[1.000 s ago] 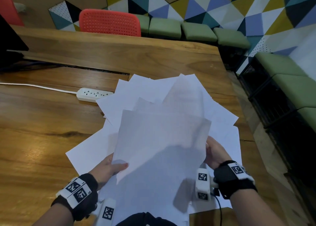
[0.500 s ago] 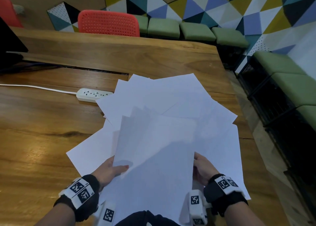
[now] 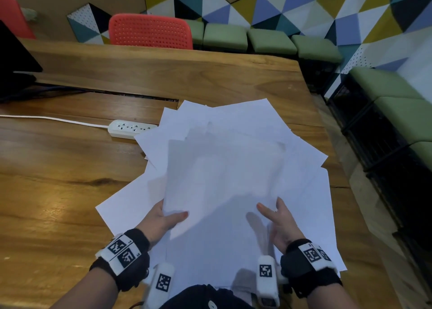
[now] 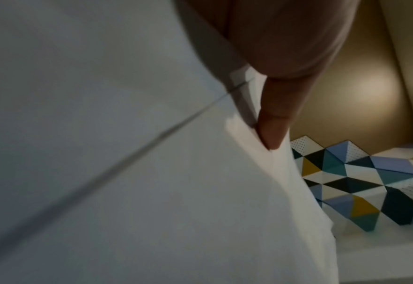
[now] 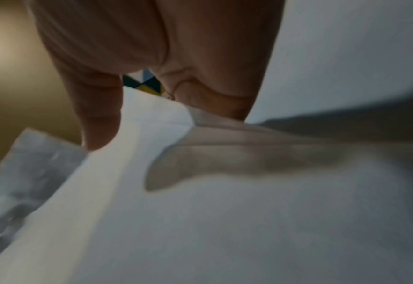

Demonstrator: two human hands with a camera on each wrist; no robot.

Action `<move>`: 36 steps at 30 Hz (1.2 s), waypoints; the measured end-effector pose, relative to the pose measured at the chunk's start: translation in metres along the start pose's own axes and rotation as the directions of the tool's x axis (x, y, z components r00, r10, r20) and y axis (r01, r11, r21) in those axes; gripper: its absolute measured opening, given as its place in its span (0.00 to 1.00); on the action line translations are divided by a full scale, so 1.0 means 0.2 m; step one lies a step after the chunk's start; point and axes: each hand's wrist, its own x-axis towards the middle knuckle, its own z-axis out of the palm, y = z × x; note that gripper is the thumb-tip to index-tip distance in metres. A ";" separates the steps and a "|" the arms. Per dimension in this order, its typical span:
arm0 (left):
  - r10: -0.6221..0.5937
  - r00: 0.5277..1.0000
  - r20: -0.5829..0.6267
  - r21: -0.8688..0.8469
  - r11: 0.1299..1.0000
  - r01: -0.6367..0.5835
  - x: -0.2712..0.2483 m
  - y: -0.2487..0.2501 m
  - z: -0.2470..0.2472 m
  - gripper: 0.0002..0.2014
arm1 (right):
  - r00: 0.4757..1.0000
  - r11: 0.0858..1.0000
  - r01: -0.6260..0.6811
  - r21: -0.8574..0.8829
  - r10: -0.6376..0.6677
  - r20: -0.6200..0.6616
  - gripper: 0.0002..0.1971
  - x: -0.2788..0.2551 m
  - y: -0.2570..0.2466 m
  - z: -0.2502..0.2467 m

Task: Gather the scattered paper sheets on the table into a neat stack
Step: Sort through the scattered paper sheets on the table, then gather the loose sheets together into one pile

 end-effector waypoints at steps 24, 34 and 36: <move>0.084 0.838 -0.539 0.437 0.879 0.193 0.64 0.40 -0.35 0.33 | 0.898 0.960 -0.196 -0.200 0.094 -0.430 0.45 0.10 0.12 -0.33; 0.031 0.714 -0.699 0.252 0.946 0.206 0.64 0.42 -0.38 0.24 | 0.862 0.928 -0.304 -0.215 0.172 -0.476 0.51 0.13 0.11 -0.37; 0.061 0.764 -0.642 0.347 0.912 0.218 0.56 0.40 -0.36 0.21 | 0.864 0.929 -0.297 -0.220 0.164 -0.475 0.57 0.13 0.12 -0.37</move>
